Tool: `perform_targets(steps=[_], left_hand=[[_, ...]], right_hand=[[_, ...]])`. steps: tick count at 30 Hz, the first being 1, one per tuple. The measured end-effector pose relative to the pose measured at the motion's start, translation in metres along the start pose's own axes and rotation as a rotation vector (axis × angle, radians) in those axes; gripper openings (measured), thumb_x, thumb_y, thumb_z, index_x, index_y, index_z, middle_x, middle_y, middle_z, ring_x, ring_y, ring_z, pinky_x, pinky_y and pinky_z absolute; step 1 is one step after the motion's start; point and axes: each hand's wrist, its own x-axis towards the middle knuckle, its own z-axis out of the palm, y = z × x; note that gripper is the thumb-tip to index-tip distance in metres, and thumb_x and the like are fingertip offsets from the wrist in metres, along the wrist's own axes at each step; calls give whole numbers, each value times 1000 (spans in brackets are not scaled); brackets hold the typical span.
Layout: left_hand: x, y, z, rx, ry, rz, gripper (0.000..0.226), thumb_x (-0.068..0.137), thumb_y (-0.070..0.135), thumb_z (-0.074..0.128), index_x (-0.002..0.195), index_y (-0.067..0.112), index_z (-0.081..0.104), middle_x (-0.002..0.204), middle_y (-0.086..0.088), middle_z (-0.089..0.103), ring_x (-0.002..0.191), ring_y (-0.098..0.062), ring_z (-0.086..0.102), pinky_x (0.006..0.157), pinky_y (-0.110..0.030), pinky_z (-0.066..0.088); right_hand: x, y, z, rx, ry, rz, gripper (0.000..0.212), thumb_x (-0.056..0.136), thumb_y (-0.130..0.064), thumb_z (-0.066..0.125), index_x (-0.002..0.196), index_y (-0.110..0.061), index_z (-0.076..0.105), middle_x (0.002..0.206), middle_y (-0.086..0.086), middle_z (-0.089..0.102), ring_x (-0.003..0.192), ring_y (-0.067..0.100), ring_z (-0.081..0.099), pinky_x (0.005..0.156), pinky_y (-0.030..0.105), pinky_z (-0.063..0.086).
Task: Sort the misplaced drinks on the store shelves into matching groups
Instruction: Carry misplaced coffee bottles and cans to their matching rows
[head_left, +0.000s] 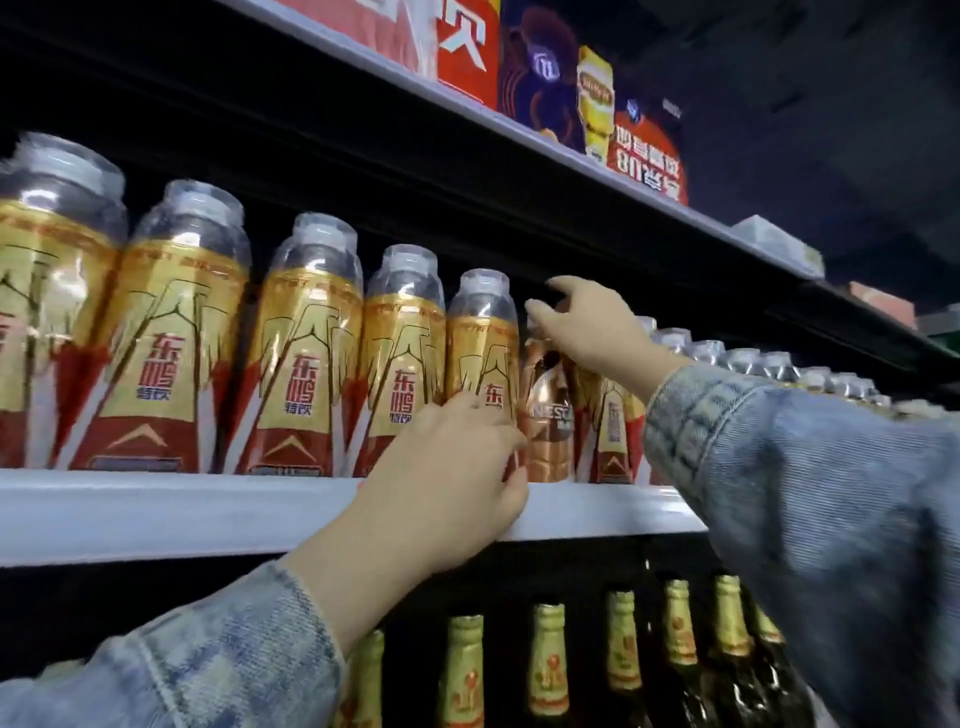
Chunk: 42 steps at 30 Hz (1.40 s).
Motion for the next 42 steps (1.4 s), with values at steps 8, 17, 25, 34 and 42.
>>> perform_targets(steps=[8, 17, 25, 34, 42], left_hand=[[15, 22, 11, 79, 45, -173, 43, 91, 44, 38, 131, 31, 49, 126, 14, 56, 117, -8, 41, 98, -29, 37], [23, 43, 23, 77, 135, -359, 55, 86, 54, 46, 136, 32, 39, 120, 10, 58, 113, -12, 44, 93, -30, 38], [36, 49, 33, 131, 174, -438, 70, 81, 65, 44, 139, 27, 37, 119, 5, 60, 115, -16, 46, 88, -31, 40], [58, 77, 55, -260, 91, -427, 66, 66, 80, 39, 114, 36, 52, 94, 6, 66, 90, -16, 59, 81, -37, 50], [78, 123, 76, -597, 40, -303, 46, 71, 66, 55, 106, 35, 55, 91, 17, 63, 88, -5, 60, 78, -28, 51]], right_hand=[[8, 2, -7, -54, -176, -91, 48, 85, -35, 58, 125, -8, 56, 103, 6, 65, 96, 25, 64, 86, 41, 53], [-8, 23, -8, 446, -135, 31, 41, 75, -47, 69, 88, -8, 67, 82, 5, 67, 77, 18, 64, 67, 32, 52], [-20, 36, -9, 732, -1, -46, 40, 84, -43, 65, 84, -3, 68, 75, 9, 70, 69, 20, 69, 63, 29, 56], [-13, 67, -27, 824, 224, -43, 42, 81, -44, 69, 67, -5, 63, 62, 6, 62, 59, 19, 63, 63, 31, 55], [-30, 119, -50, 780, 315, 89, 38, 77, -40, 73, 65, -7, 60, 59, 9, 53, 55, 19, 52, 58, 32, 46]])
